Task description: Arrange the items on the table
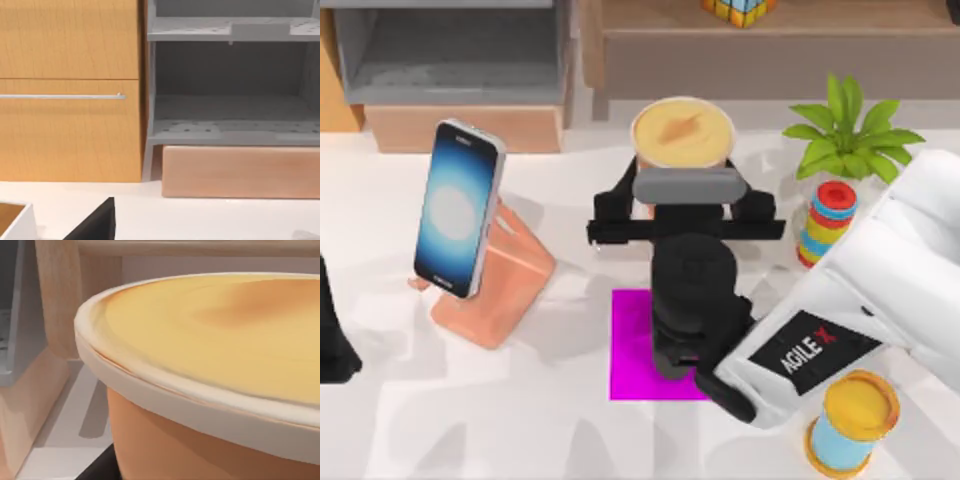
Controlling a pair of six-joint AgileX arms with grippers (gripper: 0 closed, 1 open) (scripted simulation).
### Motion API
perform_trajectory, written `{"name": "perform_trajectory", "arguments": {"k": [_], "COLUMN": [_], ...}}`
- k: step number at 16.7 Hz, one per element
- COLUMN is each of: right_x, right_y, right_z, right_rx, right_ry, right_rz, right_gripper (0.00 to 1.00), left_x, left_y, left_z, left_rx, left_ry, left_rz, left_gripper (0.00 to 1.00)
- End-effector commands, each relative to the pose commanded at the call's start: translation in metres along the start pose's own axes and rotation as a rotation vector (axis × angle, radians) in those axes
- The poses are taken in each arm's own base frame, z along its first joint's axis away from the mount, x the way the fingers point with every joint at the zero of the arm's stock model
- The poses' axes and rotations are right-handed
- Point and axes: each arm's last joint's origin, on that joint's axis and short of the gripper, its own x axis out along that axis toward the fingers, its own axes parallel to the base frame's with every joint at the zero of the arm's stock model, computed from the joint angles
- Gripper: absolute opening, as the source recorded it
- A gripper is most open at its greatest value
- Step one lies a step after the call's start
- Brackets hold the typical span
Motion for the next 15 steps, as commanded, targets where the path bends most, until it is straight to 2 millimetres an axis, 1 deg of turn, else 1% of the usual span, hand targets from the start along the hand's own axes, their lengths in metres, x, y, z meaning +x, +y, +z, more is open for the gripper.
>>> {"name": "perform_trajectory", "arguments": {"k": [1, 2, 4, 8, 11, 15], "right_x": [0.0, 0.003, 0.014, 0.03, 0.043, 0.066], "right_y": [0.0, 0.0, -0.005, -0.022, -0.036, -0.061], "right_z": [0.0, 0.005, 0.024, 0.074, 0.094, 0.122], "right_rx": [0.0, 0.015, 0.067, 0.161, 0.186, 0.215], "right_ry": [0.0, -0.009, -0.04, -0.096, -0.109, -0.144], "right_rz": [0.0, -0.003, -0.012, 0.005, 0.025, 0.046], "right_gripper": [0.0, 0.0, 0.0, 0.0, 0.0, 0.0], "left_x": [0.0, 0.0, 0.0, 0.0, 0.0, 0.0], "left_y": [0.0, 0.0, 0.0, 0.0, 0.0, 0.0], "left_z": [0.0, 0.0, 0.0, 0.0, 0.0, 0.0], "left_rx": [0.0, 0.0, 0.0, 0.0, 0.0, 0.0], "left_ry": [0.0, 0.0, 0.0, 0.0, 0.0, 0.0], "left_rz": [0.0, 0.0, 0.0, 0.0, 0.0, 0.0], "left_gripper": [1.0, 1.0, 1.0, 1.0, 1.0, 1.0]}}
